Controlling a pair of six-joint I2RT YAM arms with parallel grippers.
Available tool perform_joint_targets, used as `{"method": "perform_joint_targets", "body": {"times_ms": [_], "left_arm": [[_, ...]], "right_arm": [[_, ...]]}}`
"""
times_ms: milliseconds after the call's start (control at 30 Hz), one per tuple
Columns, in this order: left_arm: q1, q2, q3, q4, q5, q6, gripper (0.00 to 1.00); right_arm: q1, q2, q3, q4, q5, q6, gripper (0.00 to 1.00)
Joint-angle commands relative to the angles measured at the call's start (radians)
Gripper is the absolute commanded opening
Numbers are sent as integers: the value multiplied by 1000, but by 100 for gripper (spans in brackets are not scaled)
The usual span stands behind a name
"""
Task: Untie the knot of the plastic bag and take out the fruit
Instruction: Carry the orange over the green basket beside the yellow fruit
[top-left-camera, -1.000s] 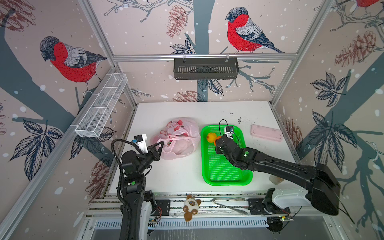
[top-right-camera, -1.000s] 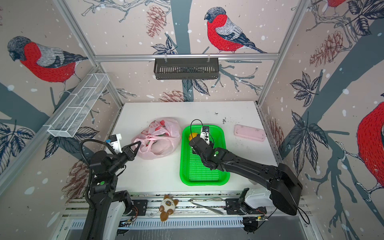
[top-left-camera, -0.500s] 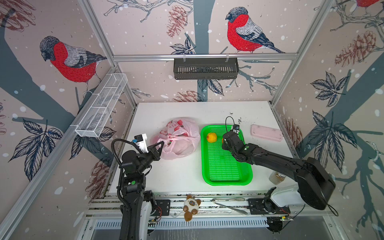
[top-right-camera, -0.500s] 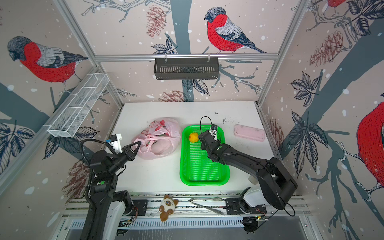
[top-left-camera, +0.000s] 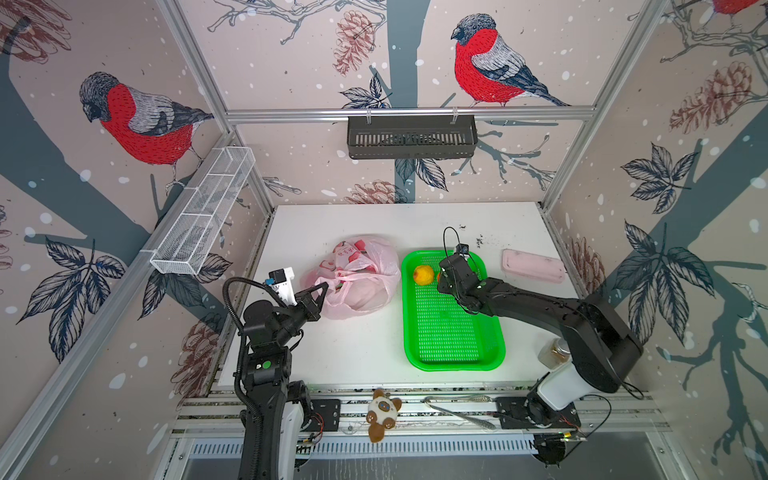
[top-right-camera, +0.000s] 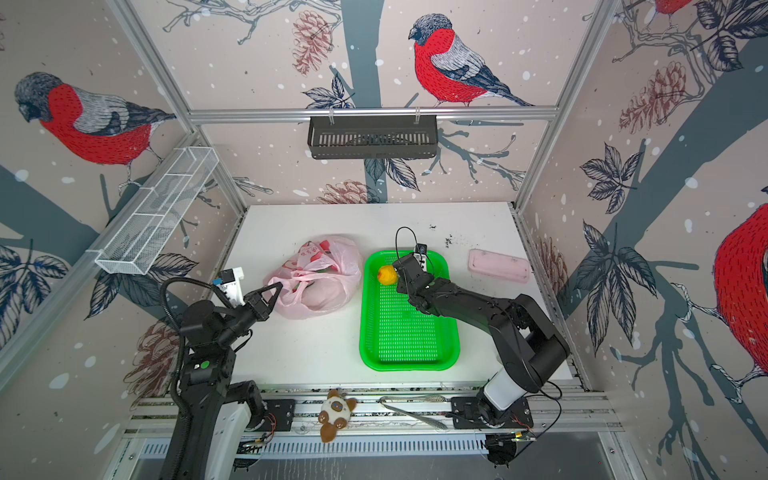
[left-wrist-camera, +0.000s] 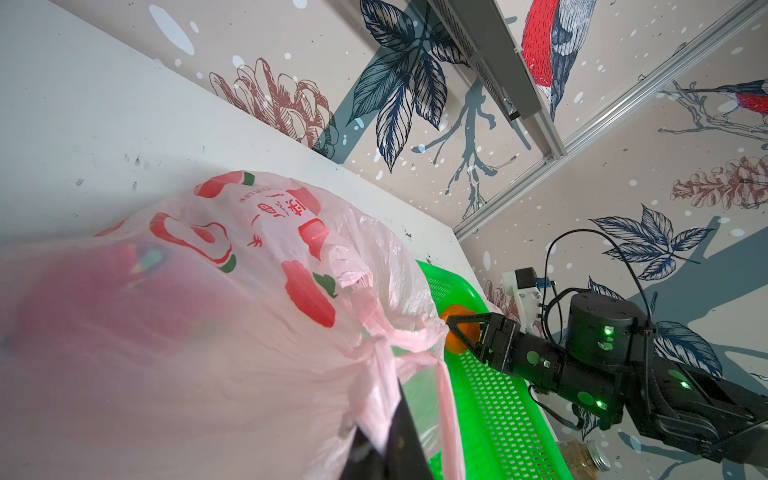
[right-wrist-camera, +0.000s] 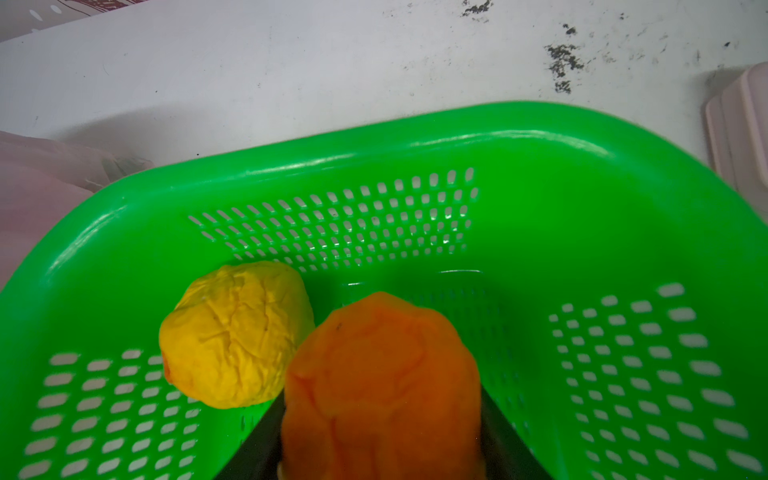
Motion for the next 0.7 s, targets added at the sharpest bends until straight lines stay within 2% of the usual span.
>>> {"method": "perform_joint_targets", "body": {"times_ms": [0,667], "left_arm": [[1,0,0,56,8,-4,0],[1,-4,0,54,5,-3,0]], "right_arm": [[-5,21,16,22,-6,-17,40],[-36,121,55,38,-10,-37,55]]}}
